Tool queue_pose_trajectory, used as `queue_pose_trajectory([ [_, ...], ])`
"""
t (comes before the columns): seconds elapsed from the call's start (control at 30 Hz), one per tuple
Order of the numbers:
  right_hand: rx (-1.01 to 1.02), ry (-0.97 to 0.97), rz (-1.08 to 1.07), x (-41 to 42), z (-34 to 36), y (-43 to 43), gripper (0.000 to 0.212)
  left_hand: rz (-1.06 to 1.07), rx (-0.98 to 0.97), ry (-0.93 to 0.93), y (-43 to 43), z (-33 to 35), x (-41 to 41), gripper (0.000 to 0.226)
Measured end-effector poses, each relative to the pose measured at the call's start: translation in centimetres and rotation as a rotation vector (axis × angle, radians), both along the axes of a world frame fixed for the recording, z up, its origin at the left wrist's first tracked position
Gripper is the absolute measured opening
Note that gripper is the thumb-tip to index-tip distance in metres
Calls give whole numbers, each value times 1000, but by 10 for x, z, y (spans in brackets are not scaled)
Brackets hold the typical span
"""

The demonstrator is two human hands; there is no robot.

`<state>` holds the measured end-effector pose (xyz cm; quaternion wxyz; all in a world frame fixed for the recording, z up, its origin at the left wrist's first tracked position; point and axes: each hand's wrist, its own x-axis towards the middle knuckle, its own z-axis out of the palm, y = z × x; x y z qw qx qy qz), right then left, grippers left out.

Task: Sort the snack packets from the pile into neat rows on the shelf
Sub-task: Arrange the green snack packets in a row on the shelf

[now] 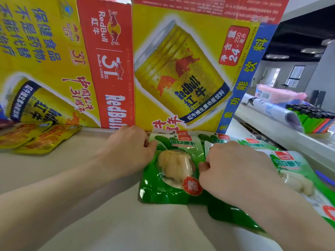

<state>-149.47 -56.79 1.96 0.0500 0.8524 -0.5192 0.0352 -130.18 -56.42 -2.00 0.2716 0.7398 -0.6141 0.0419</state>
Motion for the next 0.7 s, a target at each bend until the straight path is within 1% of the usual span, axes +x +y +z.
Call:
queue_pose_trajectory([
  [0.1,-9,-19,0,-4,-2,-2,36,12,20,-15,1,-1,-1,49],
  [0.2,-12,-46,-16,-5,-7,-5,35,42,33,-73,2,-2,-3,49],
  [0.33,-47,-87,-32,-9,-10,-8,34,80,-24,-116,5,1,-3,55],
  [0.43,-75,-86,-53,-10,-6,-7,40,93,-69,-125,10,3,-5,54],
  [0.5,-101,-111,-58,-10,-4,-5,41,41,-110,-155,13,4,-7,48],
  [0.6,-120,-186,-24,-10,-2,-1,28,-160,-140,-180,17,5,-11,40],
  [0.63,-108,-189,-12,-10,-2,0,25,-230,-135,-168,17,4,-13,43],
  [0.7,-80,-135,-4,-11,-1,1,31,-332,-86,-150,19,2,-17,53],
])
